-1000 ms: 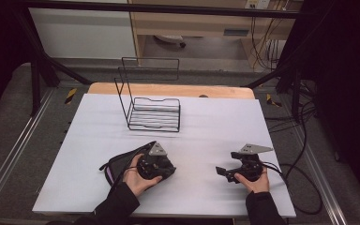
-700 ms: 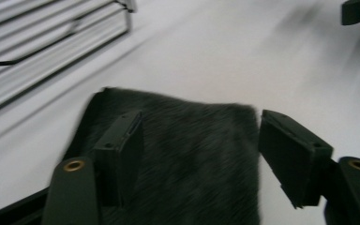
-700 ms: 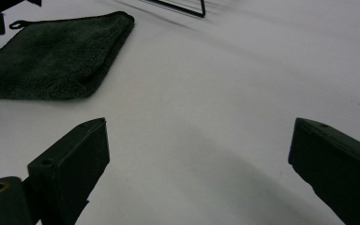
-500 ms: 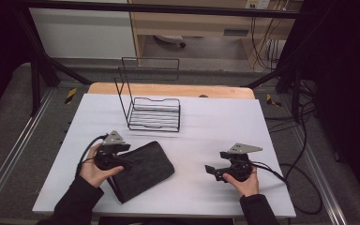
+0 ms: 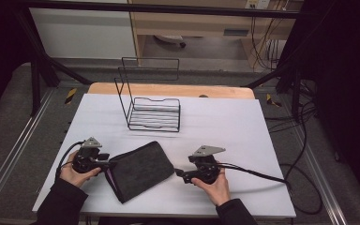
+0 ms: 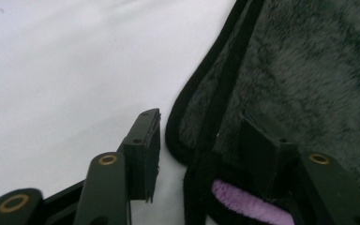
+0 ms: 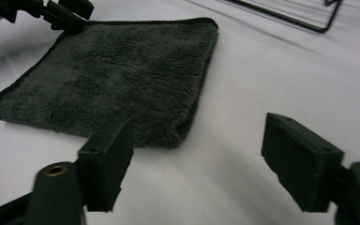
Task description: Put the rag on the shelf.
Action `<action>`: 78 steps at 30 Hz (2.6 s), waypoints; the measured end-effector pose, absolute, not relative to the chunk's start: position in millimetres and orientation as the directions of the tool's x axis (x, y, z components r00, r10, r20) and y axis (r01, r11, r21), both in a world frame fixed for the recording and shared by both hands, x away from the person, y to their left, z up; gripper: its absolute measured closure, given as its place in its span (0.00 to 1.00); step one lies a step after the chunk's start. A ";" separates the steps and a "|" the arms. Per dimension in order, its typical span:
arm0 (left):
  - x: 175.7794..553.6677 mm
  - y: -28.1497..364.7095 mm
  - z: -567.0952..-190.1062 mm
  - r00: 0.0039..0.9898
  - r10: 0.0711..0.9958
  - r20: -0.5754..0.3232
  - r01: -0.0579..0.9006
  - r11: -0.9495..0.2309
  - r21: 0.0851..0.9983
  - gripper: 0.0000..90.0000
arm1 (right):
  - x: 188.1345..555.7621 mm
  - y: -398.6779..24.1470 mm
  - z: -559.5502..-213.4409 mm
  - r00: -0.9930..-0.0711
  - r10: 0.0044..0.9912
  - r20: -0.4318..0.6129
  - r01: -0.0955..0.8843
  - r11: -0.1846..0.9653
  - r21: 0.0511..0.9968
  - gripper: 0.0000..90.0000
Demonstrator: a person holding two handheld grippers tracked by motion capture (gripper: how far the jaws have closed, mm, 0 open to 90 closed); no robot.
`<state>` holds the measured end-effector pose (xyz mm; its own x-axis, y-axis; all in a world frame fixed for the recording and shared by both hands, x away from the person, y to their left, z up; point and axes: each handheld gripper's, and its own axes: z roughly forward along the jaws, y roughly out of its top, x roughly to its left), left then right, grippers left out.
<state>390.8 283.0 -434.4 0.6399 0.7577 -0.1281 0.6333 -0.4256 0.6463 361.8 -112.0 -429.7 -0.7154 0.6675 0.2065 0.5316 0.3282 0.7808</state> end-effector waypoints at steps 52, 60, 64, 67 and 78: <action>342.8 224.0 -432.2 0.691 0.685 -0.229 0.629 -0.414 0.659 0.91 | 426.7 -116.1 -408.7 -0.674 0.707 0.214 0.637 0.410 0.653 0.95; 338.0 212.2 -439.0 0.698 0.677 -0.234 0.617 -0.402 0.677 0.91 | 455.4 -105.5 -411.3 -0.691 0.707 0.150 0.599 0.444 0.667 0.95; 335.4 209.2 -438.3 0.718 0.672 -0.182 0.582 -0.436 0.687 0.90 | 458.2 -100.1 -426.3 -0.683 0.722 0.109 0.589 0.457 0.667 0.93; 335.5 210.9 -434.9 0.730 0.665 -0.156 0.559 -0.451 0.695 0.86 | 450.9 -103.7 -429.2 -0.662 0.744 0.089 0.565 0.417 0.712 0.78; 350.6 243.7 -425.9 0.663 0.744 -0.087 0.549 -0.403 0.732 0.46 | 370.5 -107.4 -427.7 -0.694 0.684 0.225 0.581 0.347 0.736 0.36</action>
<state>350.6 243.7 -425.9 0.6626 0.7439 -0.0873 0.5489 -0.4029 0.7323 370.5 -107.4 -427.7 -0.6938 0.6841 0.2250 0.5813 0.3475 0.7358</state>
